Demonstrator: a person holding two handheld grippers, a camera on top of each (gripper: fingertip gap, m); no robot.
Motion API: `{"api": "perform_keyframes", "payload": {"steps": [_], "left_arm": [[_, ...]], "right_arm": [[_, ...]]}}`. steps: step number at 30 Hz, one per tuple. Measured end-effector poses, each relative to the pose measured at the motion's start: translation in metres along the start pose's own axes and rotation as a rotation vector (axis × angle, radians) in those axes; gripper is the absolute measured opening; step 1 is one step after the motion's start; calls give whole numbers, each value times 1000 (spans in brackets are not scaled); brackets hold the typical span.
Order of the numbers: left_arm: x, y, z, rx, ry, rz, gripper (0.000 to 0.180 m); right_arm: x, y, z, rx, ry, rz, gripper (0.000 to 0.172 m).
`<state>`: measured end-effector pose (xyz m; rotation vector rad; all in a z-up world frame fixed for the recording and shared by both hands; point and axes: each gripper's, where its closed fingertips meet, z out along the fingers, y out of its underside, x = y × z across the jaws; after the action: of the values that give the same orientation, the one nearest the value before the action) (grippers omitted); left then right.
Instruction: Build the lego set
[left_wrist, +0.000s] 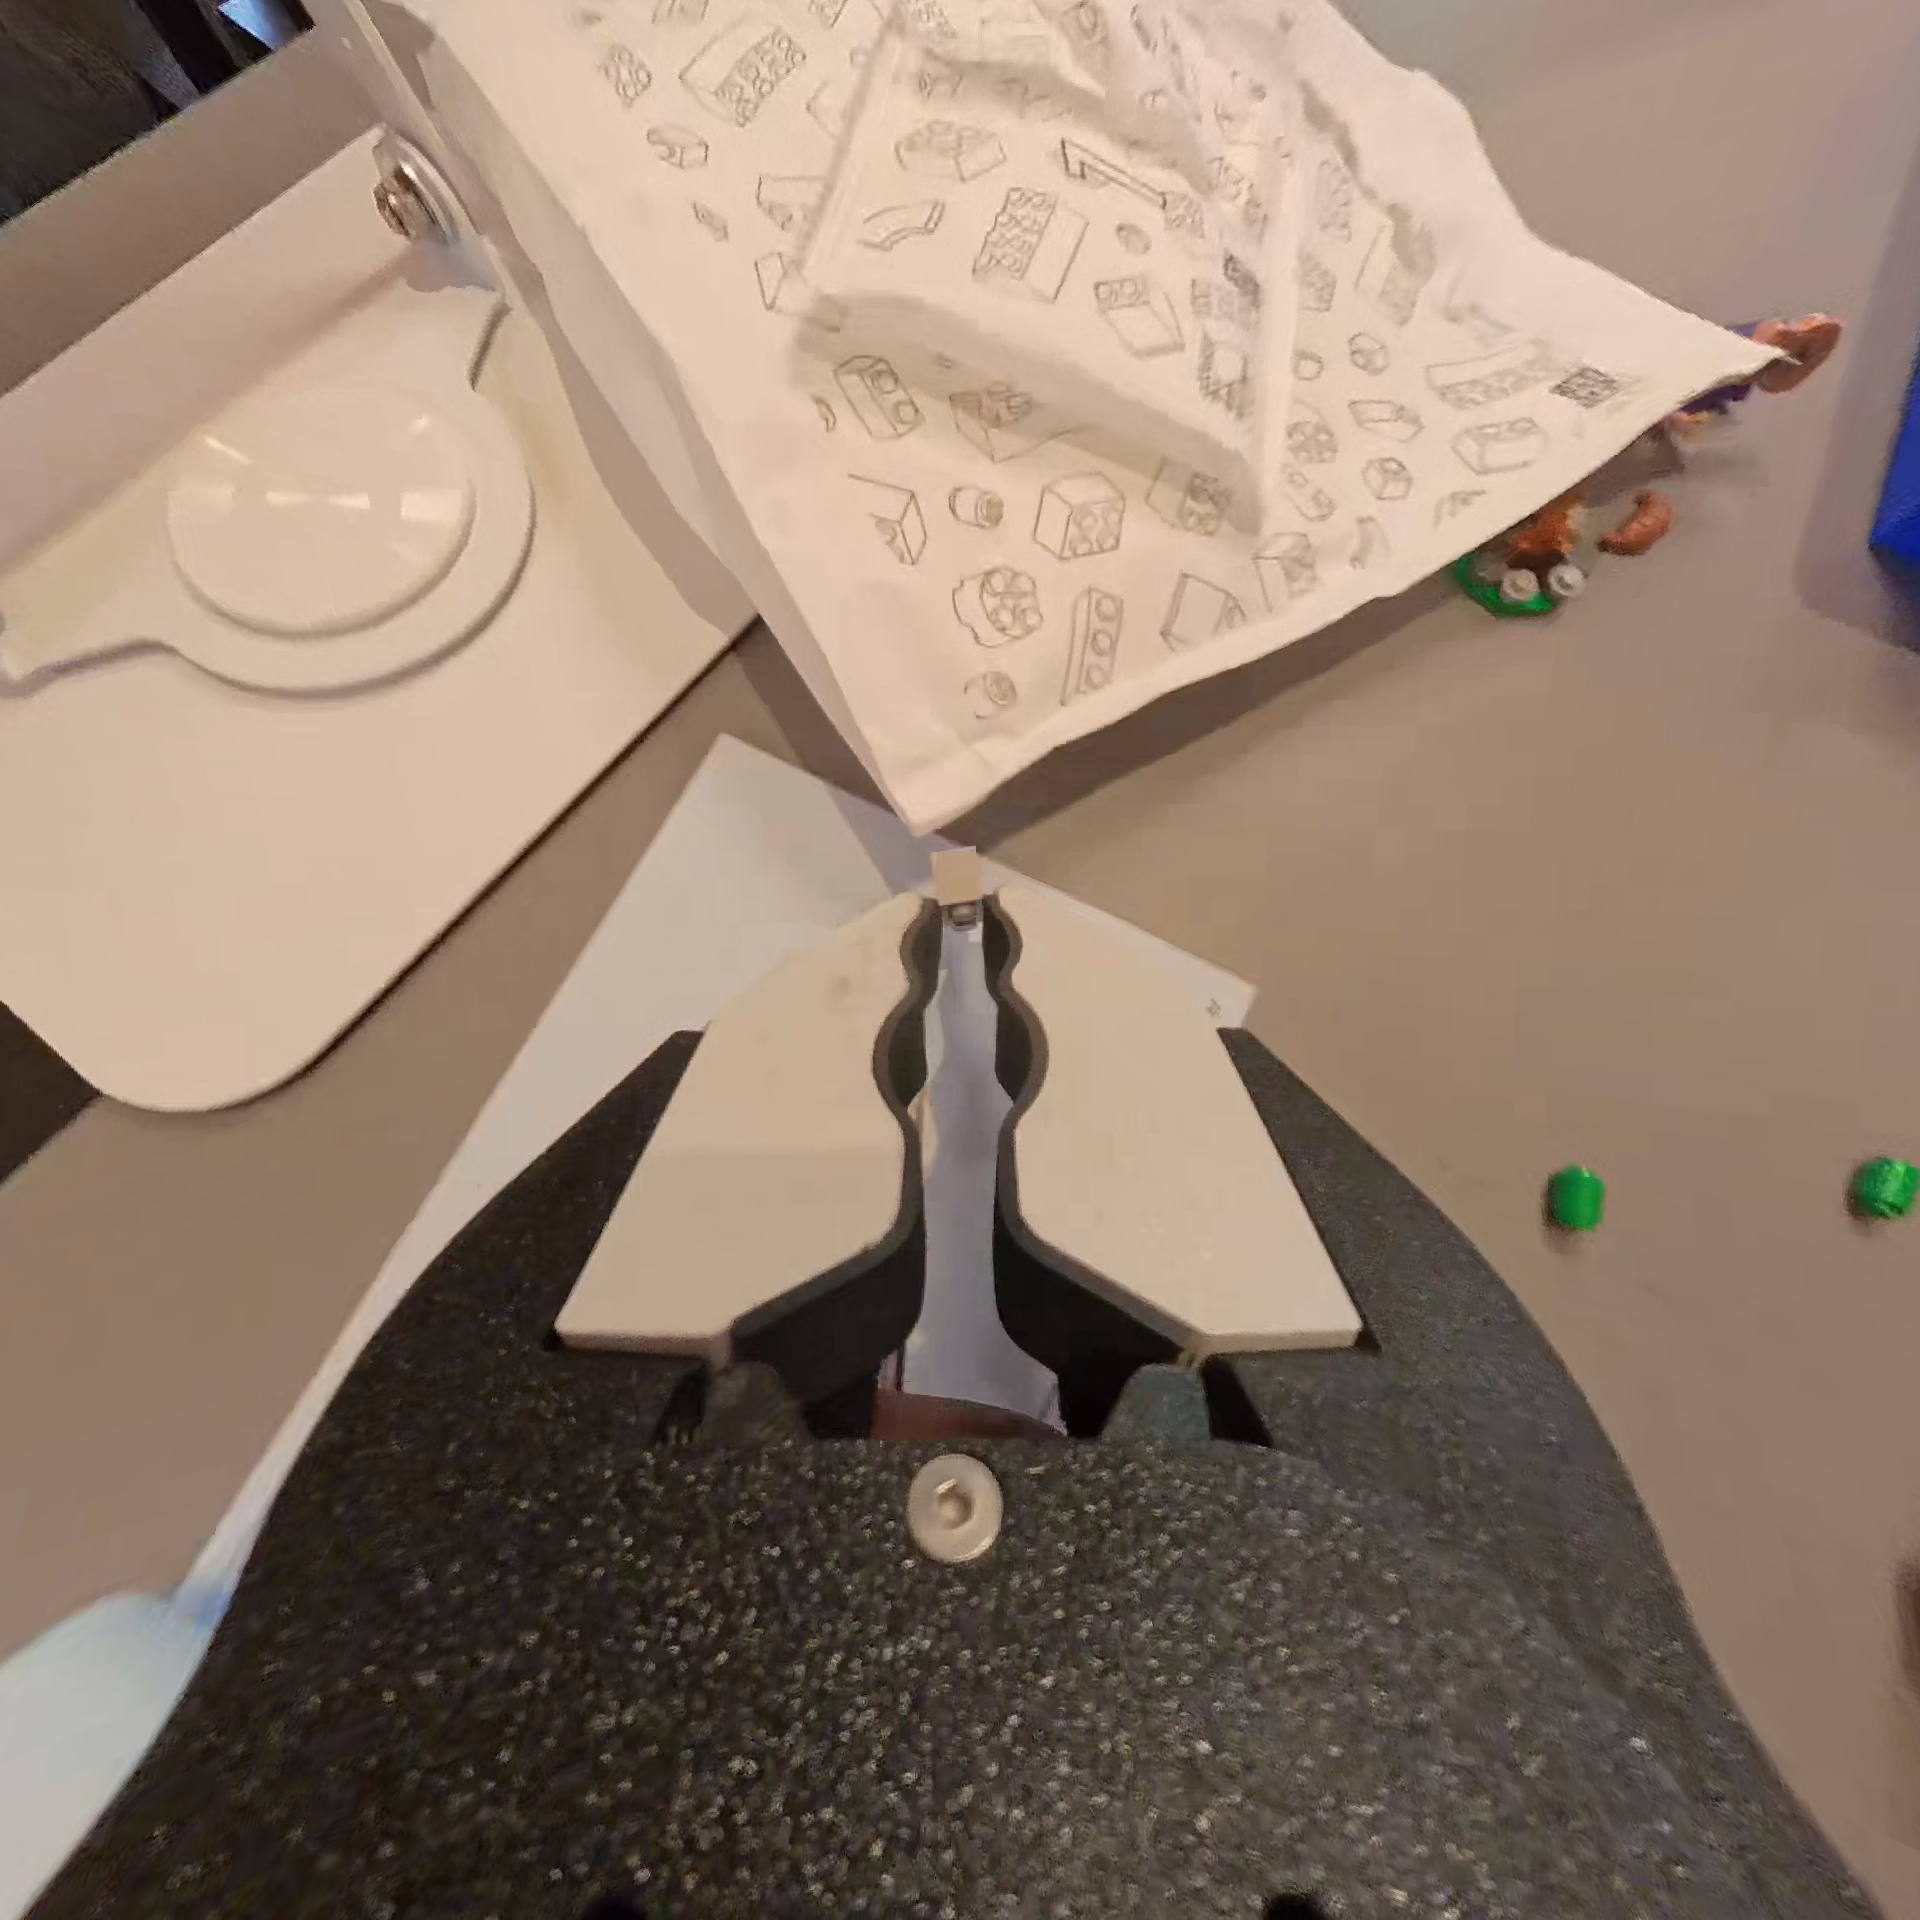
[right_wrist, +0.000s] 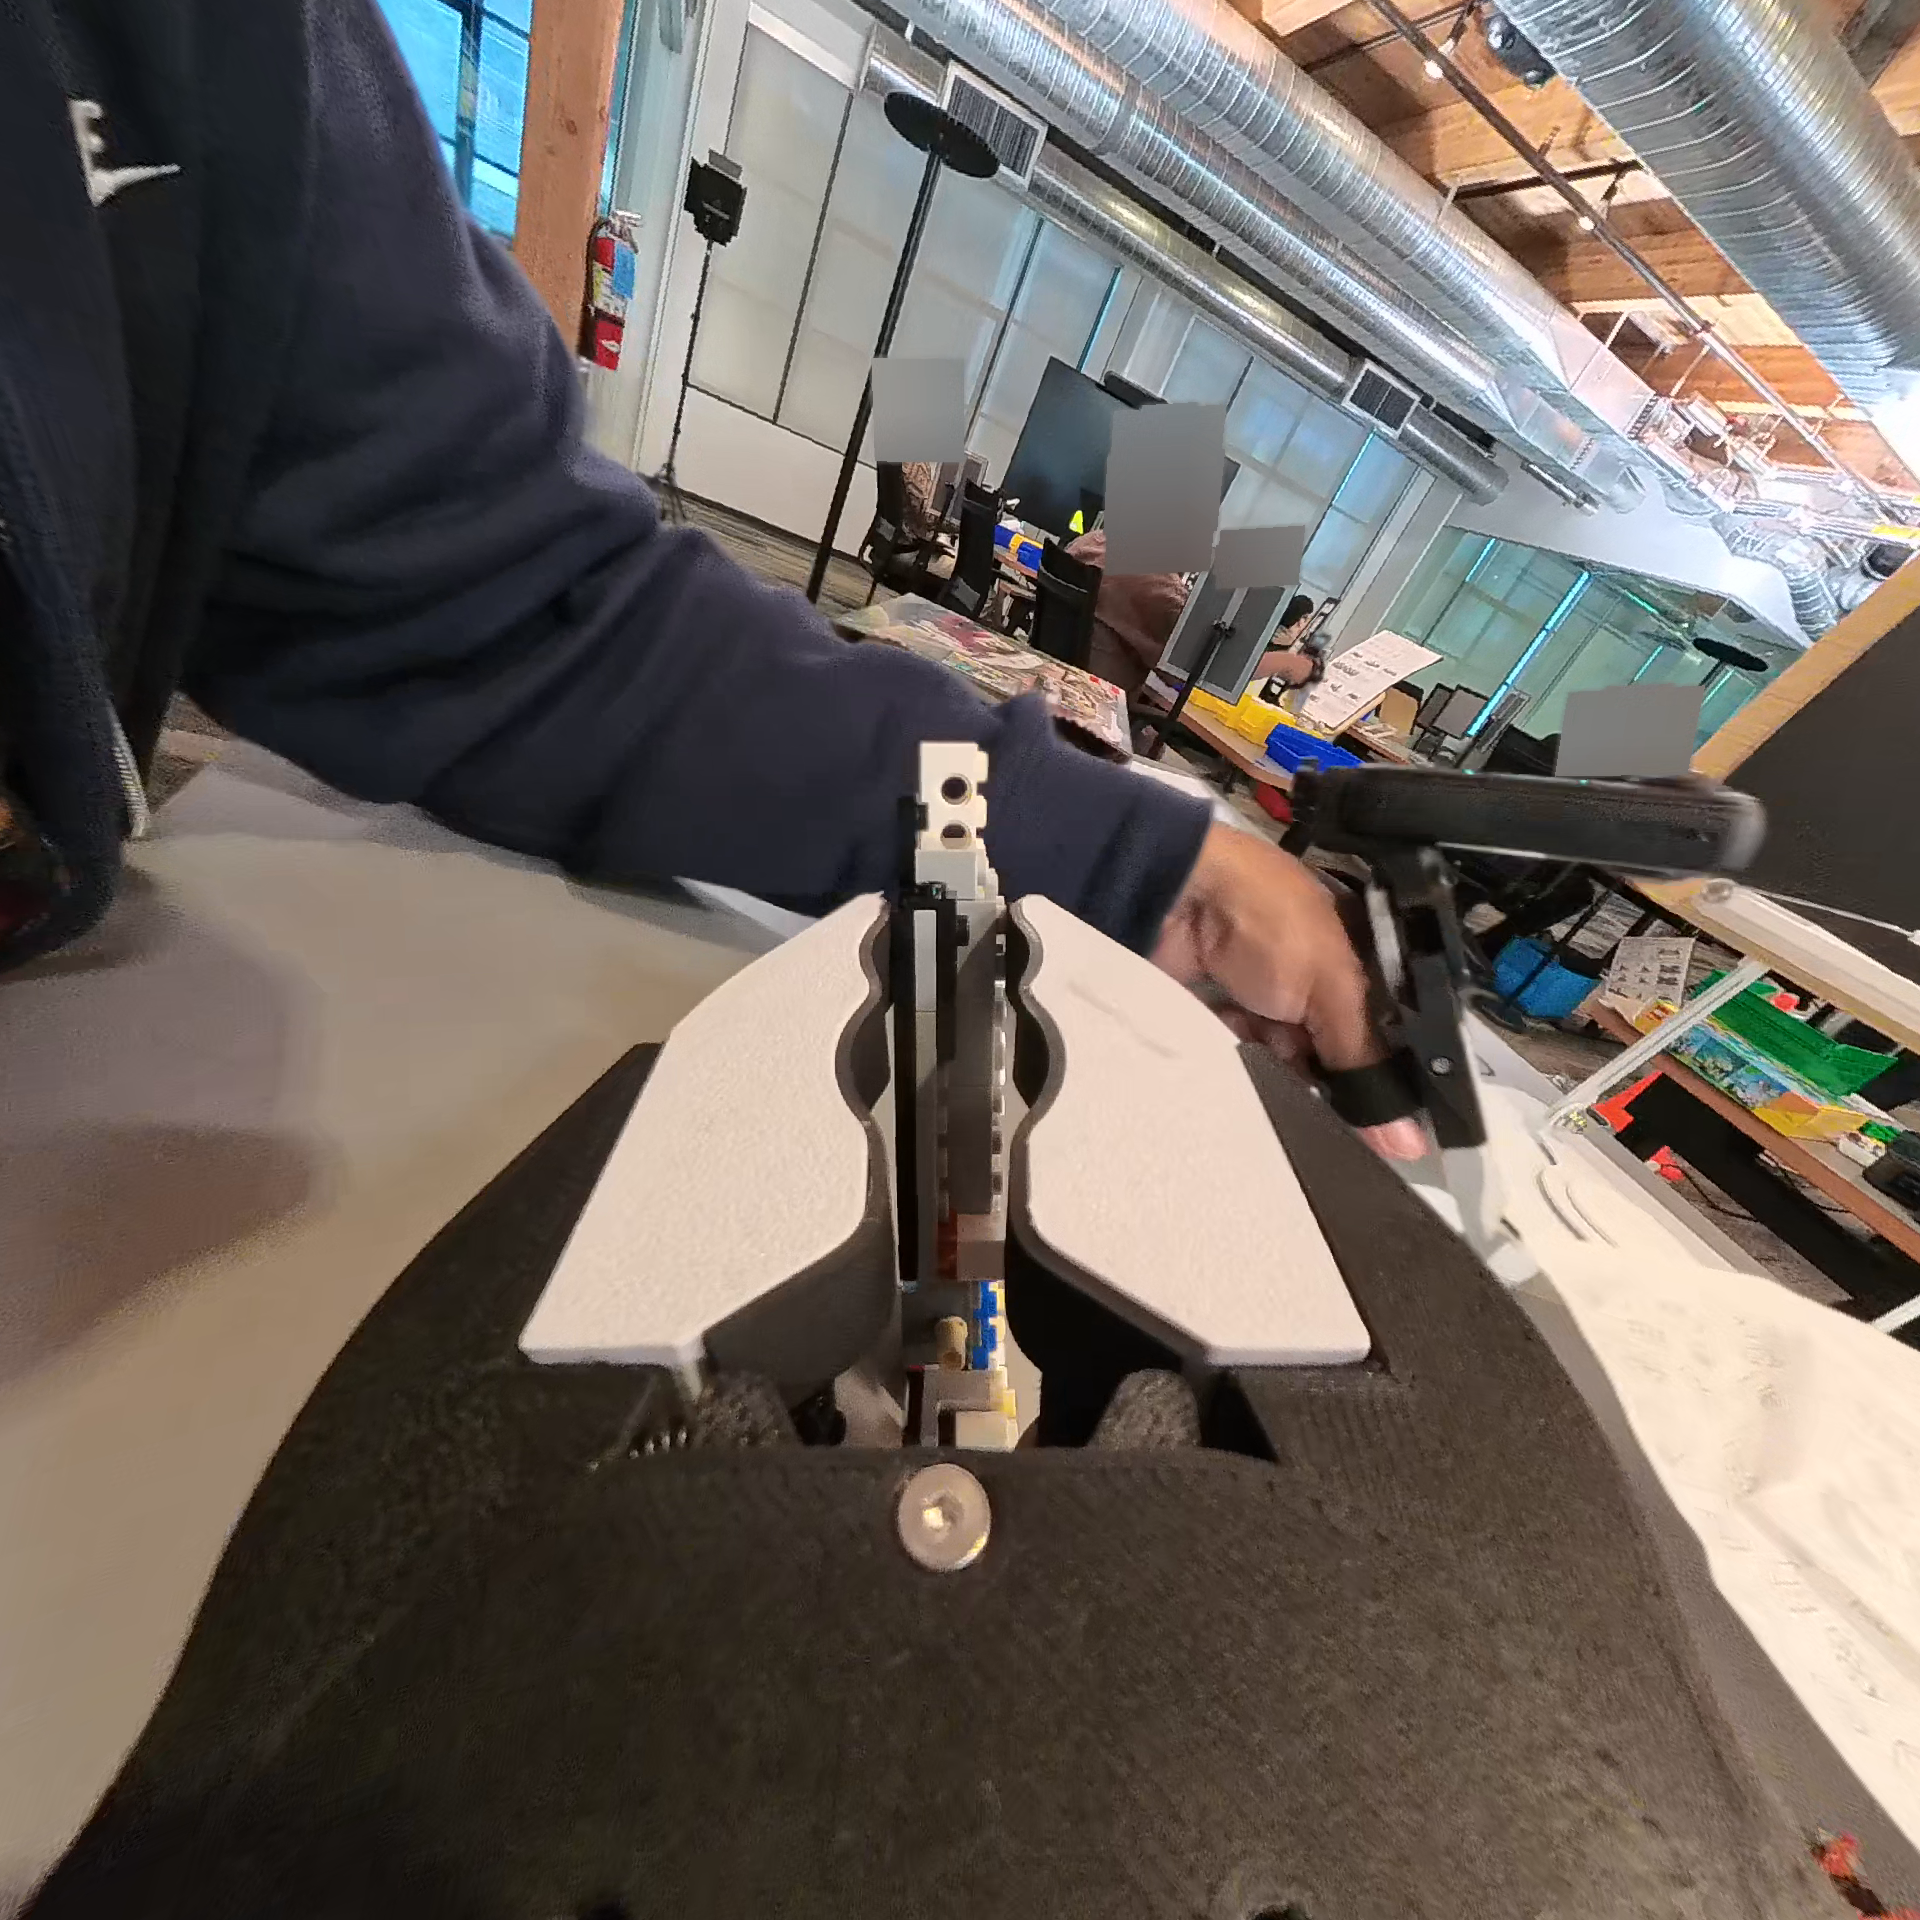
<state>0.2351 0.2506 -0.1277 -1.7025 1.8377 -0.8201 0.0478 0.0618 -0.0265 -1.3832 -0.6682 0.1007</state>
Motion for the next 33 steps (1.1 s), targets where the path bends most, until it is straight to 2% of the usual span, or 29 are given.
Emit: {"api": "perform_keyframes", "payload": {"steps": [9,15,17,23,26,29,33], "left_arm": [[39,30,-59,83,99,-6,7],[85,76,-98,47,260,44,7],[89,92,-102,63,235,125,8],[97,140,-111,2,136,544,12],[103,147,-118,5,163,585,25],[104,144,-125,20,171,508,32],[111,128,-131,101,186,461,25]], "right_arm": [[-2,0,1,-3,-1,-10,19],[-2,0,1,-6,-1,-13,19],[-3,0,2,-7,-3,-19,19],[-5,1,3,-18,-1,-43,19],[-5,1,3,-21,2,-49,19],[-5,1,2,-24,4,-55,19],[-5,1,2,-23,1,-53,19]]}}
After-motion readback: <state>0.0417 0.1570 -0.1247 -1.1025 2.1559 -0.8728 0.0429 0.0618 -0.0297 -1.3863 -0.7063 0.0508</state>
